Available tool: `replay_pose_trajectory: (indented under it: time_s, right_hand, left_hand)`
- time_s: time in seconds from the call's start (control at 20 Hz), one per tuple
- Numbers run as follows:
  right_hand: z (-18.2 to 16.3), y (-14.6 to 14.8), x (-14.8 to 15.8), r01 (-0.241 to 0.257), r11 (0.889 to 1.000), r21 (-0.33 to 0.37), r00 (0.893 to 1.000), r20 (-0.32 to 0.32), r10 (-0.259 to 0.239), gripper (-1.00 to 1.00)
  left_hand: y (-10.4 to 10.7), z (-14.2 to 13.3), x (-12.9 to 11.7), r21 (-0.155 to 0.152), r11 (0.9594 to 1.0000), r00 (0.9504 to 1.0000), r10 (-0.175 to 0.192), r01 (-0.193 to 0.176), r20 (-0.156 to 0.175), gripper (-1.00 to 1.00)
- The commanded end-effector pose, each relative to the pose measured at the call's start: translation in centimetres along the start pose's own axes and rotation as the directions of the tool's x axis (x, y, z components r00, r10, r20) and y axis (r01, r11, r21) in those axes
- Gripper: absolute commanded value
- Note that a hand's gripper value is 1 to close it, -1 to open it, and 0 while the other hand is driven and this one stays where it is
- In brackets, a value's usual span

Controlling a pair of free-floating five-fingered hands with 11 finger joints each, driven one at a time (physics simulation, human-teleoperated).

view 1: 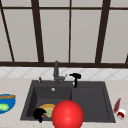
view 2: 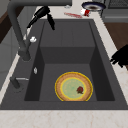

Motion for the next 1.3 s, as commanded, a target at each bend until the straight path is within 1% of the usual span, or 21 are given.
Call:
replay_pose_trajectory:
  time_s: [0.0,0.25,0.4,0.45,0.55,0.65,0.7,0.85,0.95,1.05,1.1,1.15,1.2,1.25]
  right_hand:
    - [1.6,-0.1,-0.6,0.047,0.996,0.081,0.998,-0.052,-0.043,-1.0]
    - [2.6,-0.1,-1.1,0.049,0.983,0.176,0.993,-0.112,-0.029,-1.0]
    - [3.7,-0.2,-1.4,0.046,0.977,0.206,0.99,-0.139,-0.018,-1.0]
    - [4.3,-0.3,-1.4,0.038,0.978,0.205,0.989,-0.147,-0.008,-1.0]
    - [5.3,0.0,-1.2,0.005,0.983,0.186,0.984,-0.174,0.028,-1.0]
    - [6.0,0.7,-1.1,-0.048,0.984,0.172,0.97,-0.226,0.087,-1.0]
    - [6.5,0.9,-1.1,-0.061,0.985,0.162,0.965,-0.243,0.099,-1.0]
    - [7.7,1.4,-1.0,-0.086,0.983,0.161,0.946,-0.295,0.131,-1.0]
    - [8.5,1.8,-1.0,-0.104,0.981,0.163,0.932,-0.329,0.153,-1.0]
    - [9.2,2.1,-0.8,-0.126,0.979,0.159,0.915,-0.362,0.176,-1.0]
    - [9.4,1.8,-0.5,-0.16,0.981,0.11,0.914,-0.358,0.189,-1.0]
    - [8.5,1.8,-0.9,-0.083,0.979,0.184,0.945,-0.296,0.136,-1.0]
    - [8.8,1.9,-1.0,-0.067,0.981,0.18,0.94,-0.319,0.123,-1.0]
    - [8.9,1.9,-1.1,-0.073,0.982,0.176,0.939,-0.321,0.127,-1.0]
  left_hand:
    - [0.0,0.0,0.0,0.0,1.0,1.0,0.0,0.0,0.0,0.0]
    - [0.0,0.0,0.0,0.0,1.0,1.0,0.0,0.0,0.0,0.0]
    - [0.0,0.0,0.0,0.0,1.0,1.0,0.0,0.0,0.0,0.0]
    - [0.0,0.0,0.0,0.0,1.0,1.0,0.0,0.0,0.0,0.0]
    - [0.0,0.0,0.0,0.0,1.0,1.0,0.0,0.0,0.0,0.0]
    - [0.0,0.0,0.0,0.0,1.0,1.0,0.0,0.0,0.0,0.0]
    - [0.0,0.0,0.0,0.0,1.0,1.0,0.0,0.0,0.0,0.0]
    - [0.0,0.0,0.0,0.0,1.0,1.0,0.0,0.0,0.0,0.0]
    - [0.0,0.0,0.0,0.0,1.0,1.0,0.0,0.0,0.0,0.0]
    - [0.0,0.0,0.0,0.0,1.0,1.0,0.0,0.0,0.0,0.0]
    - [0.0,0.0,0.0,0.0,1.0,1.0,0.0,0.0,0.0,0.0]
    - [0.0,0.0,0.0,0.0,1.0,1.0,0.0,0.0,0.0,0.0]
    - [0.0,0.0,0.0,0.0,1.0,1.0,0.0,0.0,0.0,0.0]
    - [0.0,0.0,0.0,0.0,1.0,1.0,0.0,0.0,0.0,0.0]
